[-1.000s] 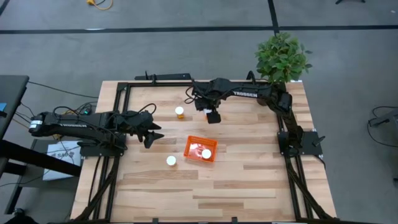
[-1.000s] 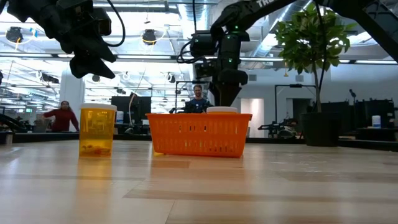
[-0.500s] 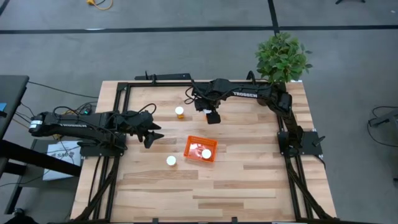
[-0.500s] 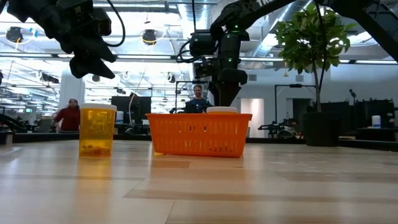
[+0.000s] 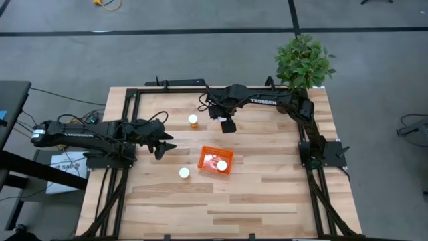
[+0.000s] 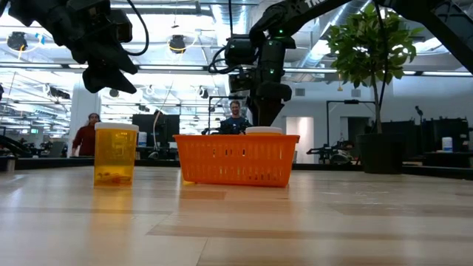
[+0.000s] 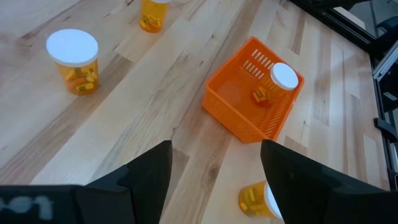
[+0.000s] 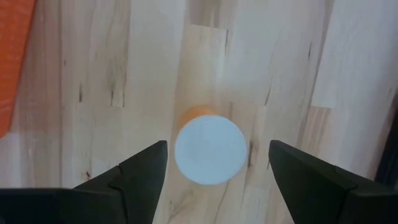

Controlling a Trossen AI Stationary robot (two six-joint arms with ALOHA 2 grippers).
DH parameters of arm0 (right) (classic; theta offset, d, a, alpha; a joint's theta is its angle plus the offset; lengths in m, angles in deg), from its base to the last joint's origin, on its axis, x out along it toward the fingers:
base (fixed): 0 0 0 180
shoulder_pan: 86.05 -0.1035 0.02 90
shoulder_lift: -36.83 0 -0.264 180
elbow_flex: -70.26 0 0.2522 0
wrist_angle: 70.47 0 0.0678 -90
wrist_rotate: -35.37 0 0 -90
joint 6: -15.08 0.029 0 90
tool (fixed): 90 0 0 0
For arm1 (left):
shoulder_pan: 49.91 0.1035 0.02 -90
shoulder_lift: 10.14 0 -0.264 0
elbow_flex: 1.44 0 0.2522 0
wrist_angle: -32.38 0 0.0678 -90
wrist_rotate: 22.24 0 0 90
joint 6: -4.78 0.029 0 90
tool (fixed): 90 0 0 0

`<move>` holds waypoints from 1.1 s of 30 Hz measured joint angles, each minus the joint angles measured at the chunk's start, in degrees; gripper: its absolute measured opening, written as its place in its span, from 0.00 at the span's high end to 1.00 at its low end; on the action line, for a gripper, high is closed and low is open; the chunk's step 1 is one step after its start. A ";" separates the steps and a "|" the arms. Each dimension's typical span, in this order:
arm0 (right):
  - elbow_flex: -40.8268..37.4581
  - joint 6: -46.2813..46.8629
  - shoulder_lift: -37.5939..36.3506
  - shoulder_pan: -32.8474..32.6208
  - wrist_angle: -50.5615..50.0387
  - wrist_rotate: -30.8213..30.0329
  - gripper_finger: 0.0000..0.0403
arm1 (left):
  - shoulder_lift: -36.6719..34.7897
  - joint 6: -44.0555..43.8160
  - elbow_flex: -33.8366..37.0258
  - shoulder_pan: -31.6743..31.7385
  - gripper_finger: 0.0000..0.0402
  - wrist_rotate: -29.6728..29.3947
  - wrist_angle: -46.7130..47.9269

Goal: Pick and place pill bottles into a basket
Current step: Put the top right orange pill bottle into the orange bin

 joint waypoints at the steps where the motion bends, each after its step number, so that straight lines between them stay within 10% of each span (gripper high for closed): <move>1: 0.00 0.00 0.00 -0.02 0.00 -0.04 0.31 | 0.01 -0.01 -0.02 0.00 0.41 0.14 0.00; 33: 0.02 2.53 0.00 -0.33 -1.73 -0.04 0.31 | 0.00 0.37 -0.02 0.00 0.41 0.50 0.02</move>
